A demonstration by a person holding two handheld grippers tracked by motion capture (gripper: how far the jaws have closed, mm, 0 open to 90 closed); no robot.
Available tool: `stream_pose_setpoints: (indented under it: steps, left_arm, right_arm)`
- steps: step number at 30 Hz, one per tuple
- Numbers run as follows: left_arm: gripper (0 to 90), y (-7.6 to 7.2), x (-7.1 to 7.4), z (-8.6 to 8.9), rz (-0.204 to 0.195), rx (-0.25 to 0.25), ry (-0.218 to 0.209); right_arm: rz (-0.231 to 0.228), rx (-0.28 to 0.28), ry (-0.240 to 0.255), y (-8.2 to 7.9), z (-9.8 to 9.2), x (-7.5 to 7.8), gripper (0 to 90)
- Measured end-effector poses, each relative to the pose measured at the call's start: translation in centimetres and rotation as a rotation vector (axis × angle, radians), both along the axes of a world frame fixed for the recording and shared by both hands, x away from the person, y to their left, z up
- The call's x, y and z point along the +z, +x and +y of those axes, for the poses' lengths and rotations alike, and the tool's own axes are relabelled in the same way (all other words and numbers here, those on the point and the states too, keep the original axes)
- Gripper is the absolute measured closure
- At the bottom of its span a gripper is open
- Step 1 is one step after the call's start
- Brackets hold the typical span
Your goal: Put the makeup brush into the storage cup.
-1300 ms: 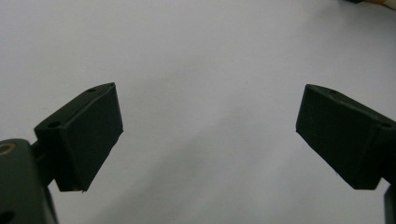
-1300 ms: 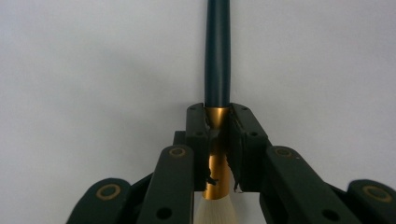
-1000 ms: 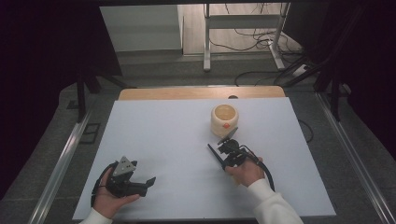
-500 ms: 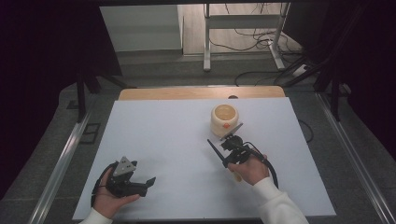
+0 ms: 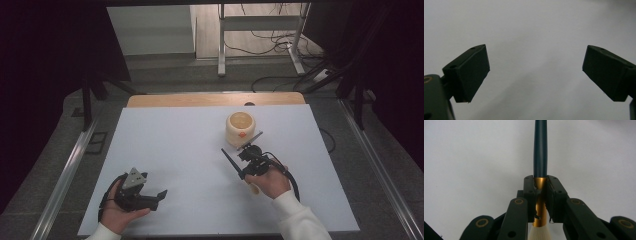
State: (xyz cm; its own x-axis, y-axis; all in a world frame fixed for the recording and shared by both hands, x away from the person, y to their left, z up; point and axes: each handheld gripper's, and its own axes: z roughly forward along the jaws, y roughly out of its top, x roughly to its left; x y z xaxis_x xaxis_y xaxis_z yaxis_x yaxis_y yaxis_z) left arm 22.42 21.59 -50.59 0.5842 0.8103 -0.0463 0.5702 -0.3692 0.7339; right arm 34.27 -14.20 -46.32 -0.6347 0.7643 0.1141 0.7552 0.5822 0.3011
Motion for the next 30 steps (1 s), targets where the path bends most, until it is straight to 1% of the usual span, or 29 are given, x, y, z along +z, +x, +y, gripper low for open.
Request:
stream_pose_setpoints:
  steps: [11, 17, 26, 30]
  left_arm:
    - [7.7, -0.2, 0.1, -0.1, -0.016, -0.009, -0.002]
    - [7.8, -0.2, 0.1, 0.0, -0.020, -0.010, 0.003]
    - [7.8, -0.1, 0.1, -0.1, -0.020, -0.008, 0.009]
    - [7.8, -0.1, 0.0, -0.2, -0.020, -0.010, 0.010]
  right_arm:
    - [-0.008, 0.013, 0.024, -0.5, -0.1, 0.6, 78.7]
    - [-0.013, 0.034, 0.027, -0.7, 0.0, 0.9, 78.7]
    - [-0.025, 0.053, 0.035, -0.9, -0.2, 0.8, 78.7]
    - [-0.028, 0.076, 0.038, -1.1, -0.3, 0.9, 78.7]
